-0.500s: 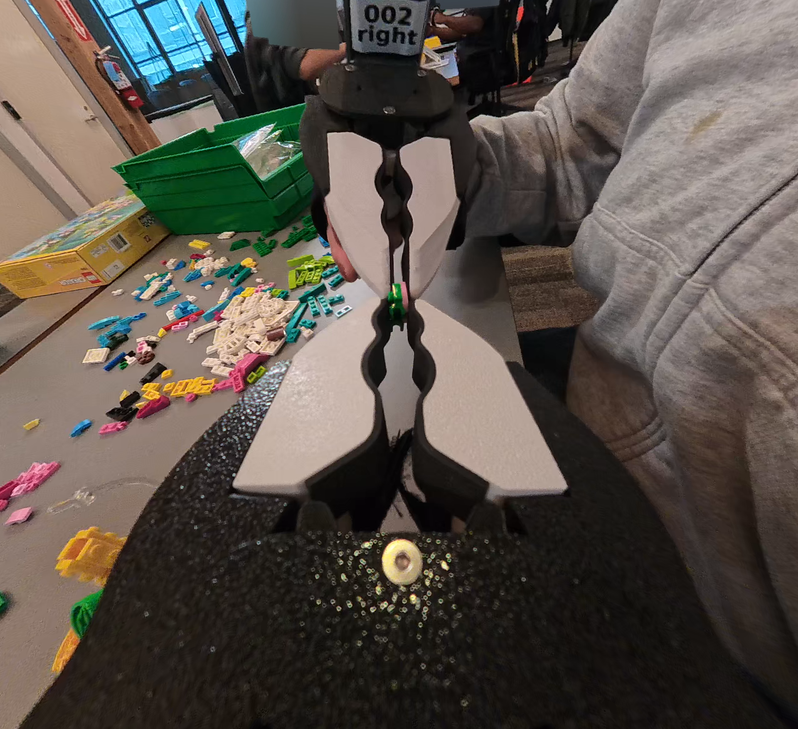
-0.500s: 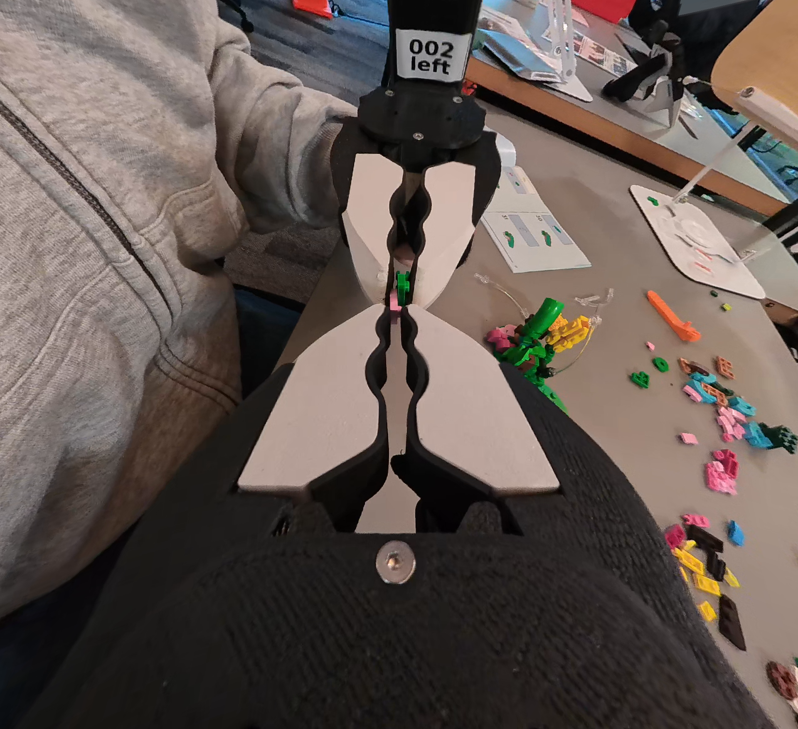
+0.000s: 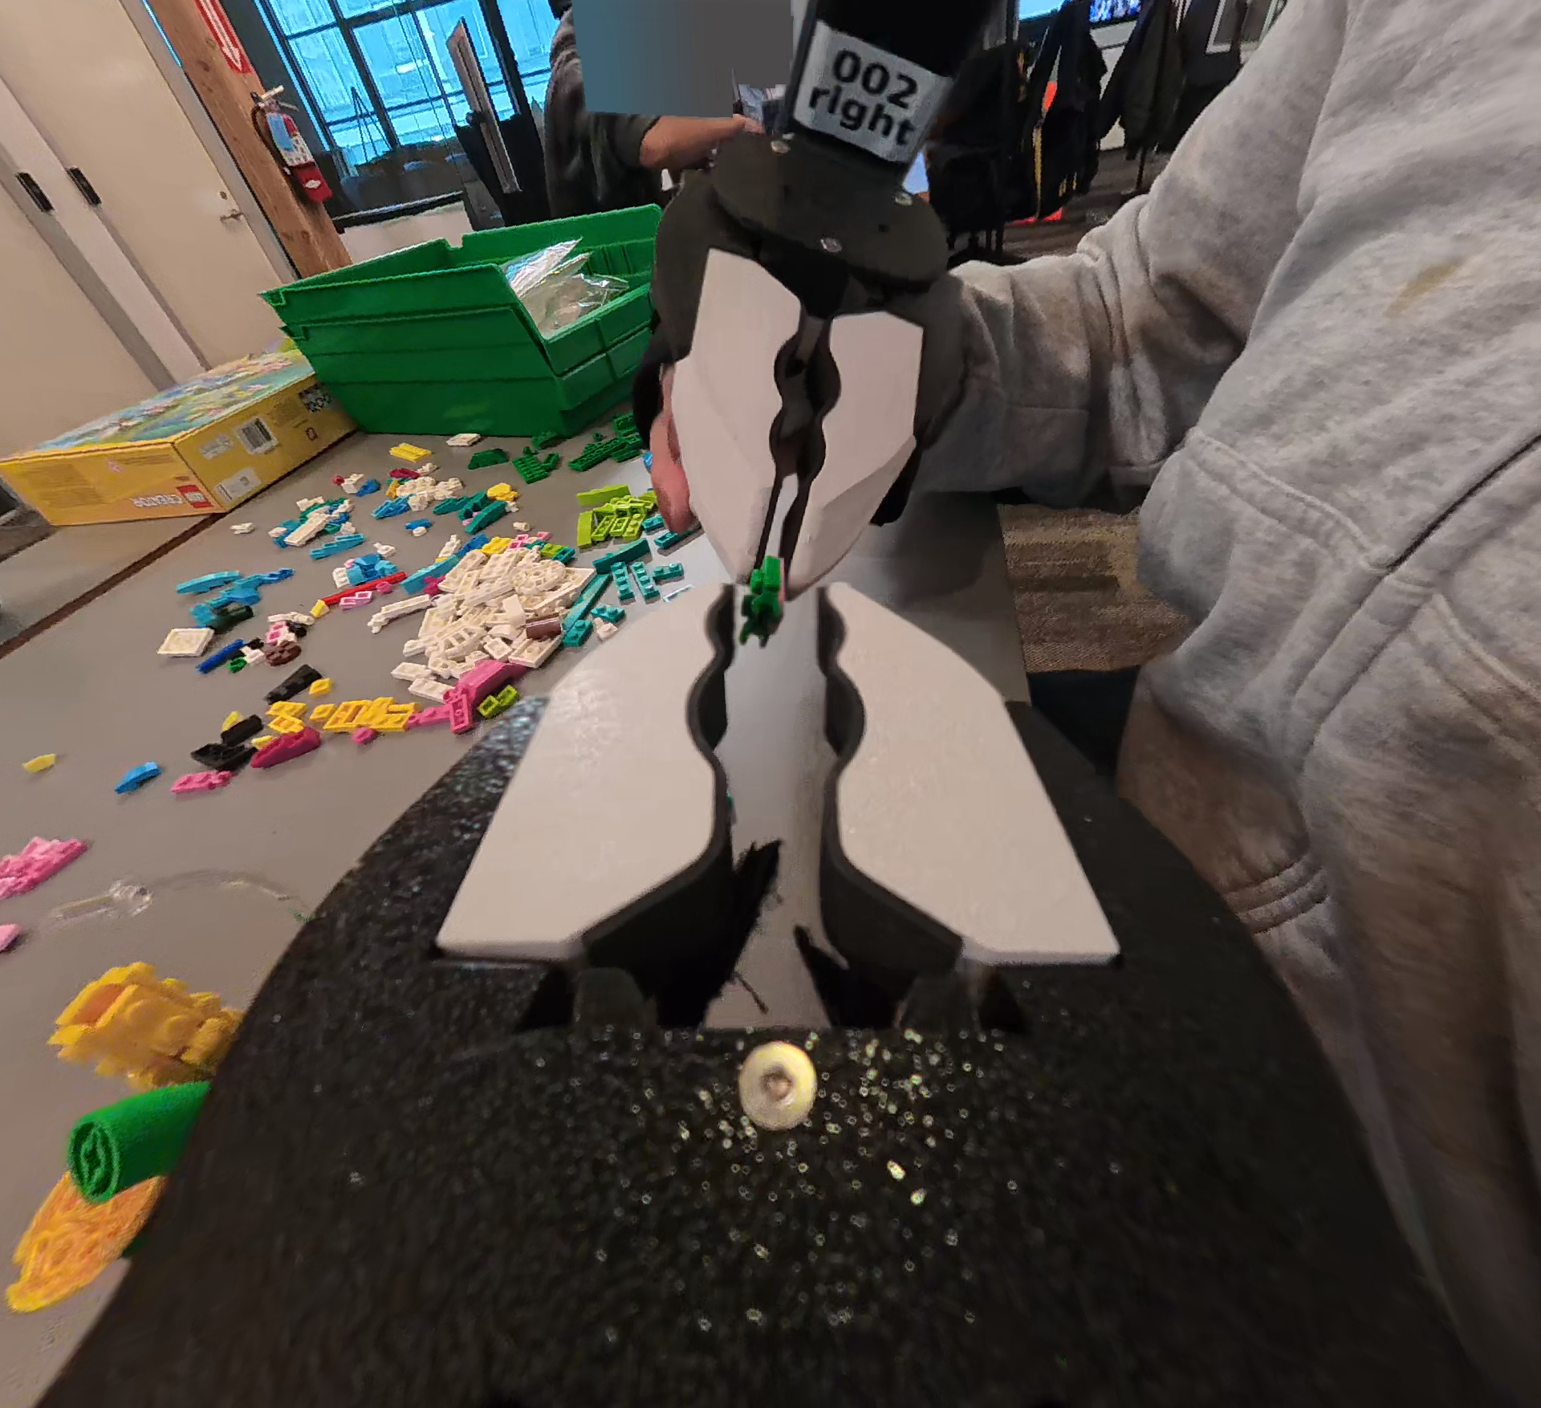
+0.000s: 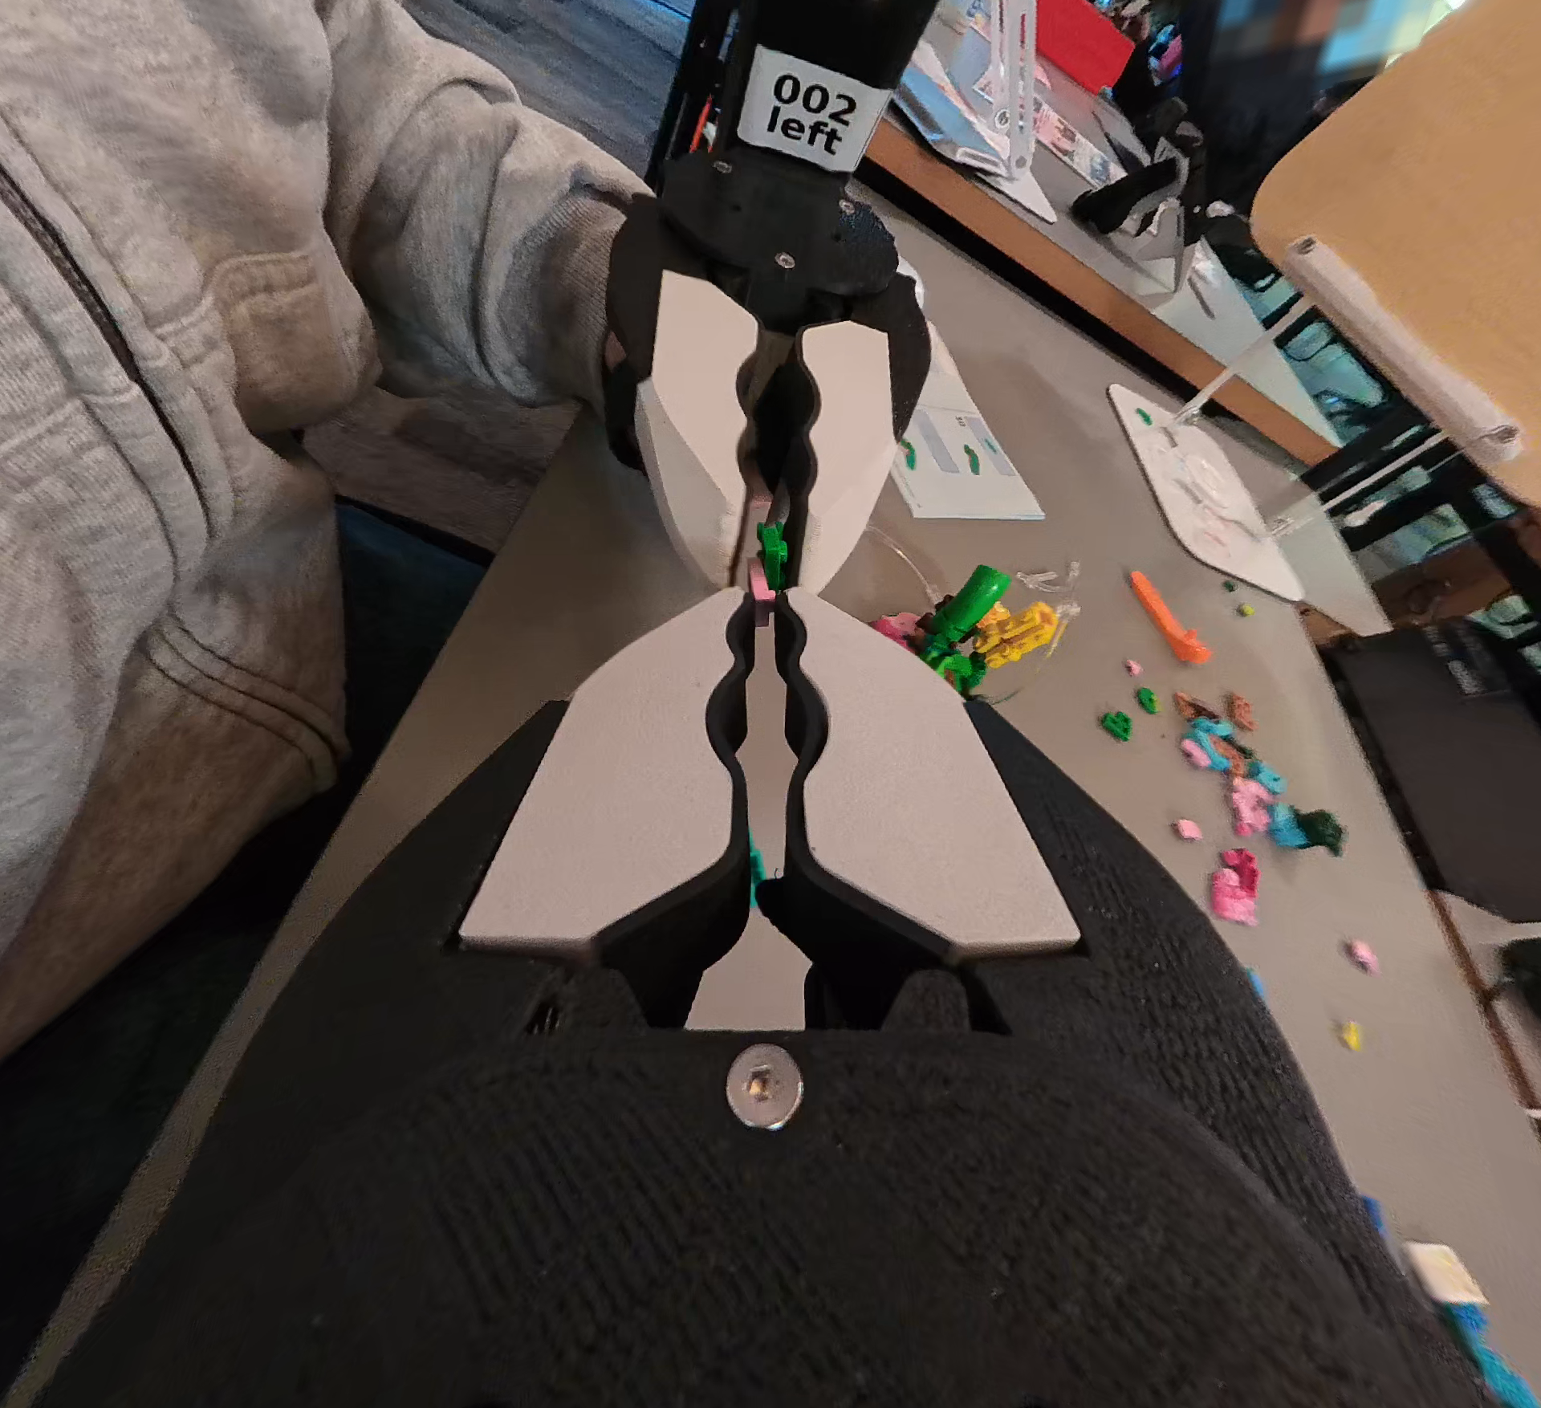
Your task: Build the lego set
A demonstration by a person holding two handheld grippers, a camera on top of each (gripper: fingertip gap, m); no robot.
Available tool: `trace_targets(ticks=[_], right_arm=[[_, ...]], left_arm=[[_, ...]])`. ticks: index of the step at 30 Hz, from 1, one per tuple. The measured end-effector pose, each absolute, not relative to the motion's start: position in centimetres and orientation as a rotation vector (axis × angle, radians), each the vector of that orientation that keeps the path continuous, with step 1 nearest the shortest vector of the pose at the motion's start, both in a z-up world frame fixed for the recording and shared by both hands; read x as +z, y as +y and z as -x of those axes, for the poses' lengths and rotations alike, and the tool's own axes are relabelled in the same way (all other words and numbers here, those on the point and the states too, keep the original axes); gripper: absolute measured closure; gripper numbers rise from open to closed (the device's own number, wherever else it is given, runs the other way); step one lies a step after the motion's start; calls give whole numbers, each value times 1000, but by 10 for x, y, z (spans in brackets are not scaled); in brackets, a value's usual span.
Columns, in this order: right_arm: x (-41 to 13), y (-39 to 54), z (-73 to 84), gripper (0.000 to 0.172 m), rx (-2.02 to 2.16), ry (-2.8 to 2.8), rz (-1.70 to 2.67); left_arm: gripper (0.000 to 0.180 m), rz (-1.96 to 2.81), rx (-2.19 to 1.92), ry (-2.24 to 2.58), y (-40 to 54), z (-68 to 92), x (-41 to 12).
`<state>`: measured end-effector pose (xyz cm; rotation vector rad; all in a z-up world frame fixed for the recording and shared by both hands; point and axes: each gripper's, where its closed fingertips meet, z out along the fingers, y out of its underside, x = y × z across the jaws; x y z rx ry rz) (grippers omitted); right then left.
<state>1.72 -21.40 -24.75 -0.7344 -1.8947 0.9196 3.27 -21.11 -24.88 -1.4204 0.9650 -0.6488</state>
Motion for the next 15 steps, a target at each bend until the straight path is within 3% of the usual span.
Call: trace_targets(ticks=[3,8,15], right_arm=[[-252,-209,-17,169,785,-1896,662],[-249,-213,-18,169,741,-1868,544],[-256,-214,-16,170,562,-1875,365]], left_arm=[[153,1439,-636,938,-210,-25,-249],[162,1482,-635,915,-214,-15,-249],[160,1611,-1010,786,-218,-20,-253]])
